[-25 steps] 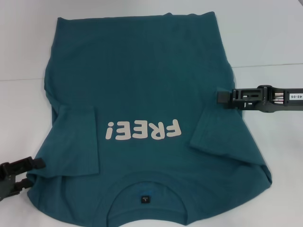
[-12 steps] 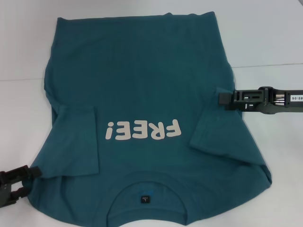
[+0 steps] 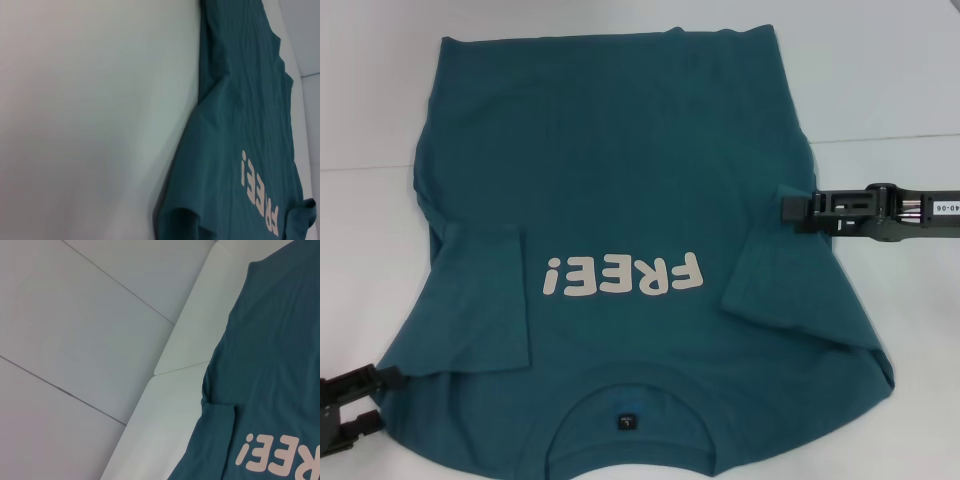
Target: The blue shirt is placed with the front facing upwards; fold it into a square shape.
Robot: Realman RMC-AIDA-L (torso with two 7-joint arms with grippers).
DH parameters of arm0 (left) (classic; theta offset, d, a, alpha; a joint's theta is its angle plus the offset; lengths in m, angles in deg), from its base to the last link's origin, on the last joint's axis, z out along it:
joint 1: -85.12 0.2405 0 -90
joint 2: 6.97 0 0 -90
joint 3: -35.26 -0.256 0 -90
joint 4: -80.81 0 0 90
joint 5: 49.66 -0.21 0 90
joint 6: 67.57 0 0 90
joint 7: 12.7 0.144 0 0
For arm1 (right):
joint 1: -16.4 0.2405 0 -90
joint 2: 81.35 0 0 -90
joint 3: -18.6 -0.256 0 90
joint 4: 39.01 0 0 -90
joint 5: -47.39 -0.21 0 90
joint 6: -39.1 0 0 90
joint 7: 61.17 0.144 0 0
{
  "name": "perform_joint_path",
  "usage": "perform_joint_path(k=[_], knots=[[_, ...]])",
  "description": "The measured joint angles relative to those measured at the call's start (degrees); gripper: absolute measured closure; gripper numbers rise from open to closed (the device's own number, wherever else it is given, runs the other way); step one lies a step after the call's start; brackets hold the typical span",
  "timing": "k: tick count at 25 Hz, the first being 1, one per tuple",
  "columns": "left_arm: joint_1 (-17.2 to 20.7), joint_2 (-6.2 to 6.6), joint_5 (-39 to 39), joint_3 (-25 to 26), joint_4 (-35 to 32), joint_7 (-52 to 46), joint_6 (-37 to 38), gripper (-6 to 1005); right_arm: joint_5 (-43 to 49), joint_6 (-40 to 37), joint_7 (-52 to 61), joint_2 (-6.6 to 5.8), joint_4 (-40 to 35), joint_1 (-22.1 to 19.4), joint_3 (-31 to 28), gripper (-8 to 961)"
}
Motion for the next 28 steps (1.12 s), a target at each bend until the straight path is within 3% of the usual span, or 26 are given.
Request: perform_joint_path(k=[17, 28], knots=[[-0.9, 0.18, -1.4, 0.8, 0.4, -1.7, 0.0, 185, 0.0, 0.0, 0.0, 0.0, 0.1, -0.1, 0.0, 323], [-4.1, 0.38, -0.1, 0.9, 2.1, -0.9, -1.7, 185, -0.1, 0.0, 0.0, 0.0, 0.1, -0.2, -0.5, 323]])
